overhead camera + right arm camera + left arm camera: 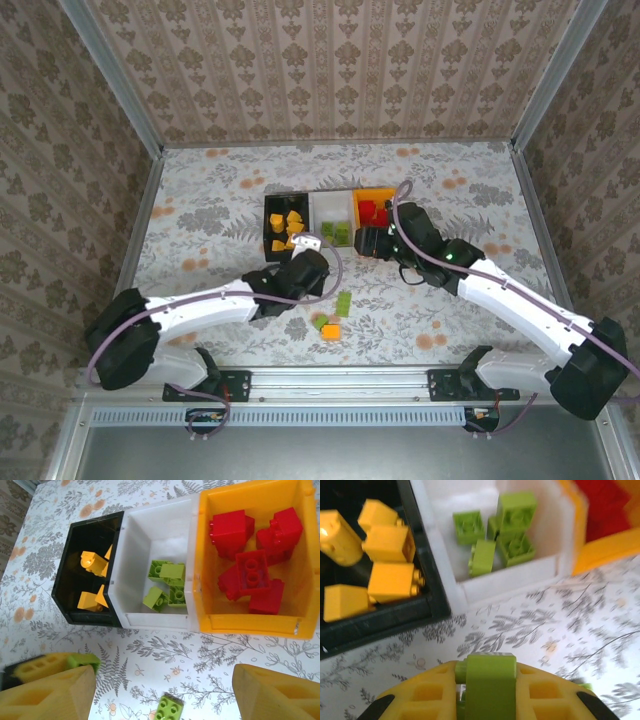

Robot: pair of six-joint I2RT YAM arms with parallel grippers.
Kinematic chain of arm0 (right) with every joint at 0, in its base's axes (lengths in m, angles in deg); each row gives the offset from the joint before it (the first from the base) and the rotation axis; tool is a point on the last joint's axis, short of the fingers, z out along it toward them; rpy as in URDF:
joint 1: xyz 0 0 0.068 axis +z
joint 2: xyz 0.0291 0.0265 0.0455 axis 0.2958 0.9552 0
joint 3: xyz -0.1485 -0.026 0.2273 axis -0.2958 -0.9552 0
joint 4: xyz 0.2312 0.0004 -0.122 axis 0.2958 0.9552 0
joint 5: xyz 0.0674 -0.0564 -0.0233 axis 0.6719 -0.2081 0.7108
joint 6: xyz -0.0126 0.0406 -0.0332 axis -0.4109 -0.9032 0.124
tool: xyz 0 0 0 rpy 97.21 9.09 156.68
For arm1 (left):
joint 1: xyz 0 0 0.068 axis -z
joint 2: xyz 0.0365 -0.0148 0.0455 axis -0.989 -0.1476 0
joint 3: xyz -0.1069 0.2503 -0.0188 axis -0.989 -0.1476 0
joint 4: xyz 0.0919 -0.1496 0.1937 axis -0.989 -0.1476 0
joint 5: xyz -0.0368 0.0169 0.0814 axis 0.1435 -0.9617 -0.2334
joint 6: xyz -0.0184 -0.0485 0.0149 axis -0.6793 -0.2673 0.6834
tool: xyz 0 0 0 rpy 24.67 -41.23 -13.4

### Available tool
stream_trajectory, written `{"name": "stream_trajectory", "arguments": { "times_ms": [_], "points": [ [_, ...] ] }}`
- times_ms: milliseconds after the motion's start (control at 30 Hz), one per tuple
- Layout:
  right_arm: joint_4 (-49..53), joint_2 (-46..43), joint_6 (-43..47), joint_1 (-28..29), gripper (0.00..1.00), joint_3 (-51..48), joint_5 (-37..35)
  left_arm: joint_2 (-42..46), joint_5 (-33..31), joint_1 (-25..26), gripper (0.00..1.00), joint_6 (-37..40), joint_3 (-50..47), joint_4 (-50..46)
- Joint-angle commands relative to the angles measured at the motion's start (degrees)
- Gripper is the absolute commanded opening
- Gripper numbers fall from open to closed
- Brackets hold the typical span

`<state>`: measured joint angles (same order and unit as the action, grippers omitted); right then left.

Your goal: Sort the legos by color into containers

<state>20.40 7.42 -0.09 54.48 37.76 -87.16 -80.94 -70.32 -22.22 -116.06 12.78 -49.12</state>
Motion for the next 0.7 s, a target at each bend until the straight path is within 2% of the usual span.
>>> {"name": "stream_trajectory", "arguments": {
  "times_ms": [0, 133, 367, 400, 567, 667],
  "points": [
    [-0.2, -1.9, -1.5, -0.6, 0.74, -1.8, -1.8, -2.6, 4.8, -3.8, 0.20, 2.9, 7.3, -4.9],
    [0.3, -2.5, -2.3, -0.9, 0.74, -3.4, -3.1, -11.8, 11.1, -9.5, 0.20, 4.4, 17.1, -5.0],
    [1.7, -3.7, -2.3, -1.2, 0.74, -6.1, -3.0, -26.7, 11.9, -13.5, 0.19, 5.4, 30.9, -8.3],
    [1.8, -3.8, -2.1, -1.2, 0.74, -6.2, -2.7, -27.9, 12.4, -13.9, 0.22, 5.5, 32.1, -8.7],
    [1.3, -2.6, -1.4, -1.1, 0.74, -8.0, -0.8, -30.4, 14.3, -13.9, 0.54, 5.5, 37.2, -9.9],
    [0.5, -1.2, -1.9, -0.5, 0.75, -9.0, 0.9, -28.2, 14.5, -13.6, 0.65, 5.3, 37.3, -9.7]
  ]
}}
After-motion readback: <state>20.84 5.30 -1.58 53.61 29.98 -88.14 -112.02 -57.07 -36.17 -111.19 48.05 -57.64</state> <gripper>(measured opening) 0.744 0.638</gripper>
